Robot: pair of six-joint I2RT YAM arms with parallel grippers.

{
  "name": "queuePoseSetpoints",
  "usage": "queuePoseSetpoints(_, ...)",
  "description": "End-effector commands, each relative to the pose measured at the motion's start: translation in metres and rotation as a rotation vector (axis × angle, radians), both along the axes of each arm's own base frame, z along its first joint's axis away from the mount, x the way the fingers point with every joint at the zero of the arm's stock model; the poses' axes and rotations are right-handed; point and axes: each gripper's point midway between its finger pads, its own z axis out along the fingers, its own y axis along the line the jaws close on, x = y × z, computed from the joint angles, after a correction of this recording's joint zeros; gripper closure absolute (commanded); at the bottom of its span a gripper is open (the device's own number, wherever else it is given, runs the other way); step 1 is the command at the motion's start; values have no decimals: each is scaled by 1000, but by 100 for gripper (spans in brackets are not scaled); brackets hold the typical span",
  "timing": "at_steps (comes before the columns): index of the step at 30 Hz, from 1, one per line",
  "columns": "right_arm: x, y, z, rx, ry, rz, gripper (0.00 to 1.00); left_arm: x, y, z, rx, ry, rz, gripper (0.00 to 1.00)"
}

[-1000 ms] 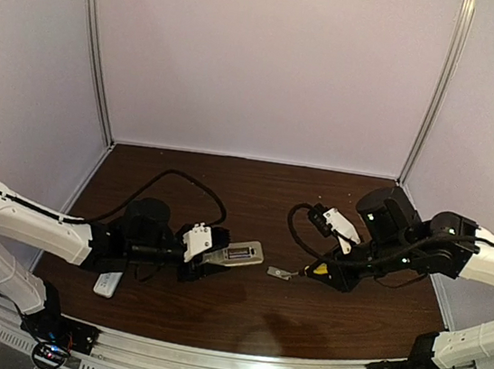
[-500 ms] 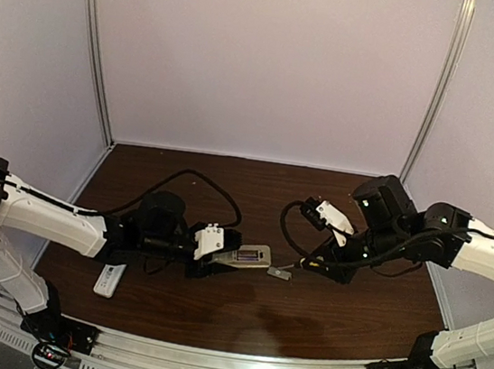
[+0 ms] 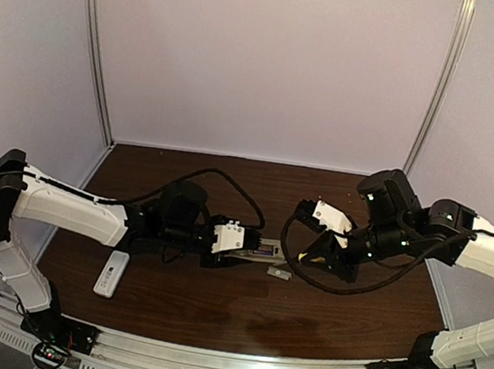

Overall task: Unload the batteries from the remote control
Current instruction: Remove the battery from the remote control without the battery cover.

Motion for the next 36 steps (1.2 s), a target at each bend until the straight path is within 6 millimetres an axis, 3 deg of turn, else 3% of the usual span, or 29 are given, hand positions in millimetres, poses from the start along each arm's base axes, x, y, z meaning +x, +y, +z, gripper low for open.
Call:
queuePoseSetpoints(1, 7, 7, 14, 8, -86, 59, 100, 10, -10, 12, -3, -96, -37, 100)
queuePoseSetpoints(10, 28, 12, 15, -14, -182, 20, 100, 17, -11, 18, 18, -176, -38, 100)
queuePoseSetpoints(18, 44, 13, 13, -59, -257, 7, 100, 11, -12, 19, 29, -192, -77, 100)
queuePoseSetpoints(30, 51, 12, 4, -126, -289, 26, 100, 5, -14, 24, 25, -197, -124, 100)
queuePoseSetpoints(36, 44, 14, -1, -132, -269, 72, 100, 3, -15, 24, 18, -194, -134, 100)
